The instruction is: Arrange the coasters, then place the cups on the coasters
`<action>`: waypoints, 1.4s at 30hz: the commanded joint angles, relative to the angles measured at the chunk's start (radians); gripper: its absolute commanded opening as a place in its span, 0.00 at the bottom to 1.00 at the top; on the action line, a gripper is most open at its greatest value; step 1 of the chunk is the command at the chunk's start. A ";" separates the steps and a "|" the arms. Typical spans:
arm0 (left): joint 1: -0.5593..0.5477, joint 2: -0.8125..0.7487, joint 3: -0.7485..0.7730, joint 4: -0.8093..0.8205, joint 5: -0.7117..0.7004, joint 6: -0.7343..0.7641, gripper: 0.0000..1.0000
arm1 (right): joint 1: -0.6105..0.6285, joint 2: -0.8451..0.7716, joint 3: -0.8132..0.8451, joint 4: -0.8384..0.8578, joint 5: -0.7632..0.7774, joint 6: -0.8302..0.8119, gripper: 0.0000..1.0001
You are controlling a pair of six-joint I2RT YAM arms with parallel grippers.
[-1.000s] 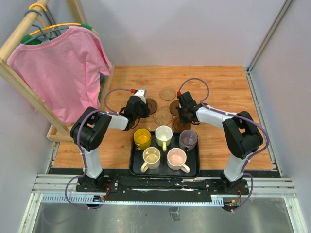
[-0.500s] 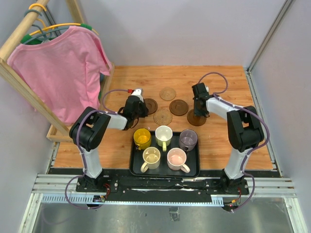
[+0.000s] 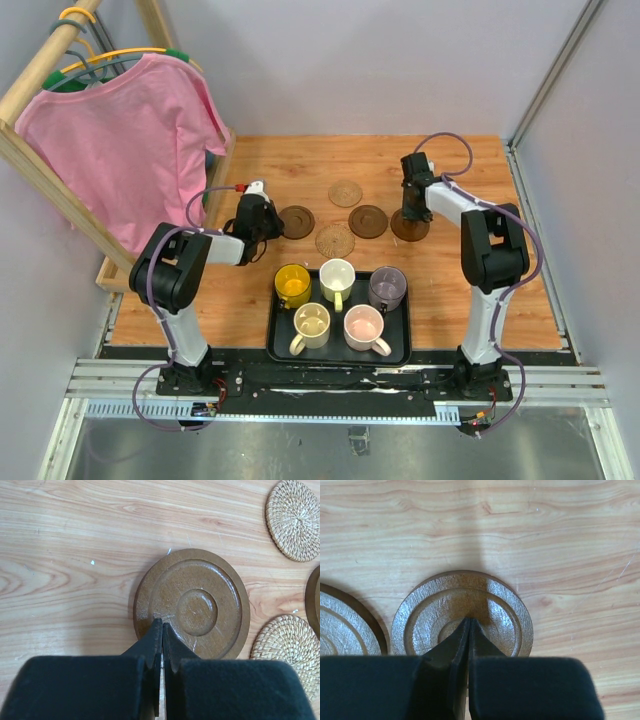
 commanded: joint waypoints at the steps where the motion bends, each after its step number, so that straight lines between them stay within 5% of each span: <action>1: 0.013 -0.012 -0.009 -0.085 -0.026 0.008 0.01 | -0.010 0.026 0.041 -0.030 0.008 -0.030 0.01; 14: 0.028 -0.077 0.033 -0.101 -0.093 0.039 0.01 | -0.008 -0.191 -0.045 0.014 0.002 -0.075 0.01; 18: 0.030 -0.089 0.059 -0.088 -0.064 0.055 0.11 | -0.004 -0.278 -0.109 0.082 -0.100 -0.116 0.01; 22: 0.030 -0.134 0.039 -0.030 -0.003 0.068 0.17 | 0.014 -0.359 -0.174 0.161 -0.164 -0.137 0.21; 25: 0.030 -0.184 -0.004 0.038 0.065 0.091 0.15 | 0.021 -0.408 -0.201 0.198 -0.185 -0.139 0.27; 29: 0.007 -0.218 -0.043 0.094 0.199 0.098 0.04 | 0.022 -0.445 -0.208 0.211 -0.232 -0.123 0.01; 36: -0.174 -0.141 -0.021 0.083 0.241 0.155 0.01 | 0.070 -0.421 -0.253 0.256 -0.306 -0.128 0.01; 42: -0.225 -0.047 0.030 0.086 0.286 0.117 0.00 | 0.122 -0.332 -0.208 0.233 -0.329 -0.155 0.01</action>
